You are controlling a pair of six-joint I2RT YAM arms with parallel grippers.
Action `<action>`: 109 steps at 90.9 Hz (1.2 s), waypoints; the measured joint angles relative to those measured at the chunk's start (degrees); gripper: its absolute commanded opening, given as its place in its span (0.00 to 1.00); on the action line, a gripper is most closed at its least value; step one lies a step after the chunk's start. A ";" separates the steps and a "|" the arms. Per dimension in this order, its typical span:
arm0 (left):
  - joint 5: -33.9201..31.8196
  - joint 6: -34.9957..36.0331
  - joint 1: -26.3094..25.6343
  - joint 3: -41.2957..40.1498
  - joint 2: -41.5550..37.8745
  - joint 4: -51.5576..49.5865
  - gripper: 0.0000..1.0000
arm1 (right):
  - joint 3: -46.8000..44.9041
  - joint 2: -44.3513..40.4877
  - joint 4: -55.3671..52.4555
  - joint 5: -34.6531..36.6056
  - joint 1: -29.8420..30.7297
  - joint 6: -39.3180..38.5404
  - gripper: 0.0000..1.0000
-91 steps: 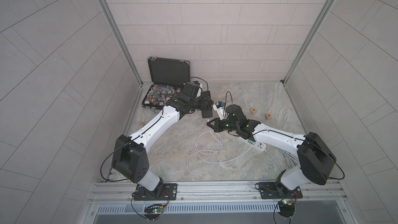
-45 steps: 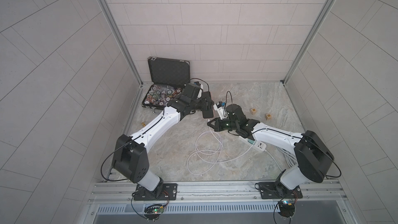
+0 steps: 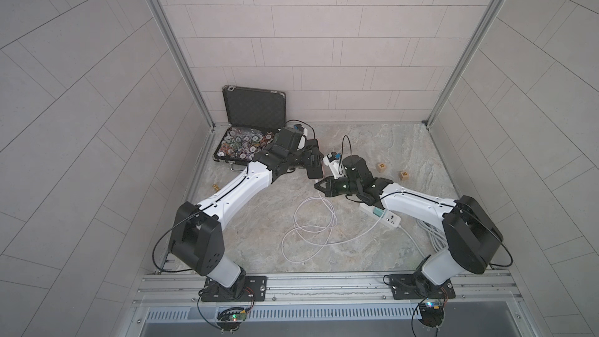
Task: Plug the charging cable into the phone
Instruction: Insert the charging cable into the phone.
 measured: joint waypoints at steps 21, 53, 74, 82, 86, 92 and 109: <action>0.46 0.24 -0.46 -0.24 0.00 1.88 0.65 | -0.76 -0.87 0.68 0.17 -0.81 -1.86 0.00; 1.95 0.31 -0.50 -0.59 0.04 2.36 0.65 | -2.47 -2.21 1.66 -0.87 -1.38 -12.07 0.00; 3.67 -0.33 -0.59 -0.59 0.20 2.38 0.64 | -2.82 -3.82 -1.18 1.33 -1.44 -18.56 0.00; 3.58 -0.68 -0.63 -0.66 0.31 2.47 0.63 | -2.82 -3.82 -1.64 2.71 -1.42 -18.97 0.00; 3.37 -0.74 -0.70 -0.70 0.31 2.62 0.63 | -2.82 -3.82 -1.73 3.67 -1.38 -18.58 0.00; 3.02 -0.76 -0.87 -0.83 0.31 3.06 0.63 | -2.82 -3.82 -1.73 5.03 -1.33 -17.51 0.00; 2.84 -0.76 -1.11 -1.29 0.31 4.52 0.63 | -2.91 -3.82 -1.53 7.82 -1.33 -15.41 0.00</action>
